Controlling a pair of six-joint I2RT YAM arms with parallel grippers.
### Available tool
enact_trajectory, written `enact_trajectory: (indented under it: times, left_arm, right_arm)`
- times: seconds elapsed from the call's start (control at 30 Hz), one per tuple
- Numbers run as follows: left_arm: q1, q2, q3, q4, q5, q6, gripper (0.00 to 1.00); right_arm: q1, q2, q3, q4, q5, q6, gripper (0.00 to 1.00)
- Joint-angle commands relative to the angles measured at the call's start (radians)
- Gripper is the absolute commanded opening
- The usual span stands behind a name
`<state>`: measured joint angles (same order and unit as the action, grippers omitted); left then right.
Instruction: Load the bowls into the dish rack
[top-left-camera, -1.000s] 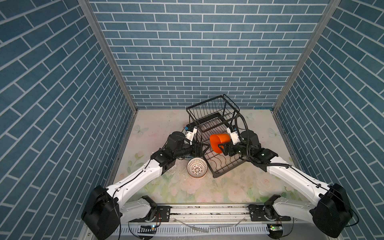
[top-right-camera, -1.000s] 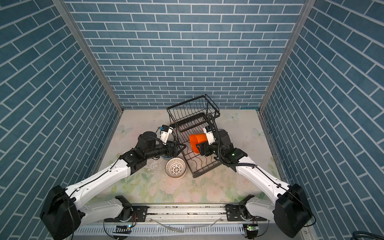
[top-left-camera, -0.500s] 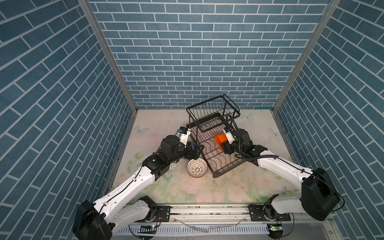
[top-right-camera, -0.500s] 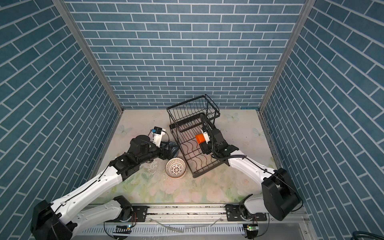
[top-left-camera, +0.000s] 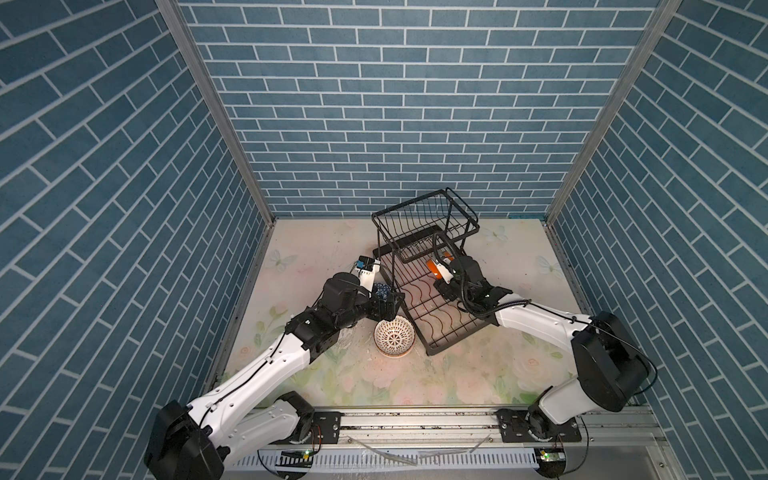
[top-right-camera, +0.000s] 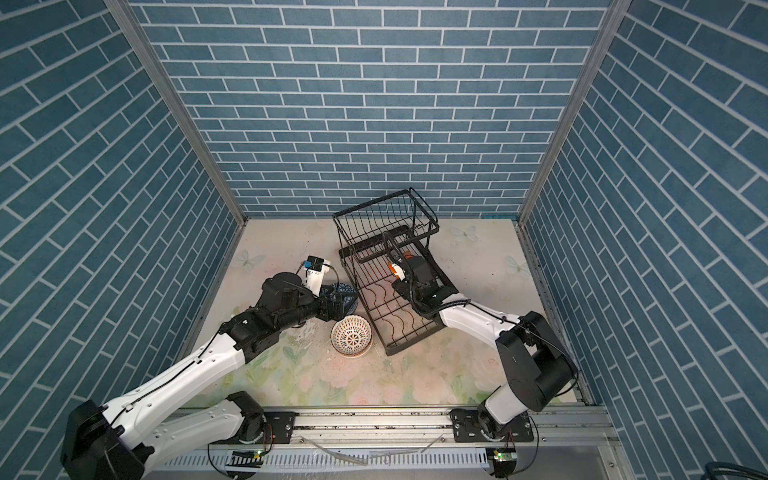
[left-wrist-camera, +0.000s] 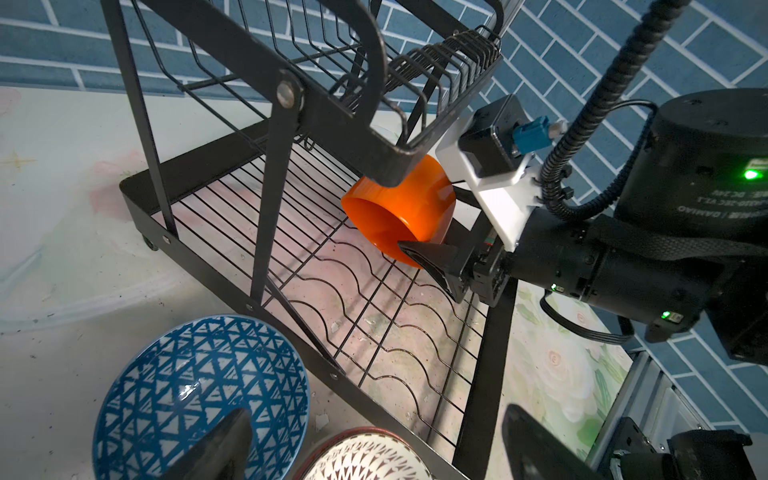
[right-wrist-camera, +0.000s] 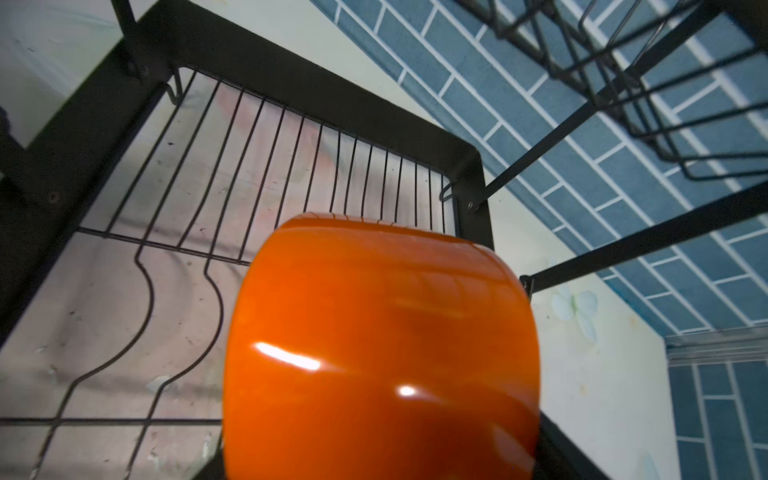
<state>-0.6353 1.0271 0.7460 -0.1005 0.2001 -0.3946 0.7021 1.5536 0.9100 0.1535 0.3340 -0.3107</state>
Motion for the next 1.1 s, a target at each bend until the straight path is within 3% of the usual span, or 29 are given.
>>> enact_trajectory:
  times: [0.0,0.63,0.87,1.07]
  left_arm:
    - [0.003,-0.005,-0.016,-0.005,-0.019,0.013,0.96]
    - [0.006,-0.01,-0.017,-0.011,-0.033,0.01,0.97]
    - [0.005,-0.016,-0.02,-0.016,-0.038,0.008,0.97]
    - [0.006,-0.024,-0.022,-0.021,-0.041,0.008,0.97]
  right_arm:
    - [0.022,0.025,0.008,0.19,0.095,-0.157,0.6]
    - [0.055,0.238,-0.026,0.478,0.18,-0.408,0.64]
    - [0.086,0.344,-0.021,0.621,0.255,-0.568,0.69]
    - [0.088,0.376,0.002,0.607,0.237,-0.571,0.76]
